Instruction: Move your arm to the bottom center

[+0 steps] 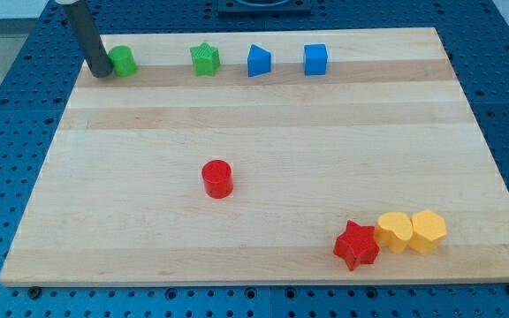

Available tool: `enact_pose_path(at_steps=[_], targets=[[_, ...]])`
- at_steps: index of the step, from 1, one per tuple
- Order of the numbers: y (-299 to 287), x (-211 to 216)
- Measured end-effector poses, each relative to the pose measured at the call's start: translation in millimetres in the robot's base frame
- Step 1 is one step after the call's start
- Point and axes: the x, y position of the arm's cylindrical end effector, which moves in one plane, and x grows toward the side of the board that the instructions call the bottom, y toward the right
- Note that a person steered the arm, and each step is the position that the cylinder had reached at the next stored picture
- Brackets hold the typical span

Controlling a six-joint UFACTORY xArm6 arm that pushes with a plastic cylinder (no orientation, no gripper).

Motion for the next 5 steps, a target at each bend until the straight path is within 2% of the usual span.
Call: enact_pose_path(at_steps=[1, 2, 3, 5], targets=[[21.3, 4.4], [22.7, -3.7], [27.4, 6.6], [0.2, 147.8]])
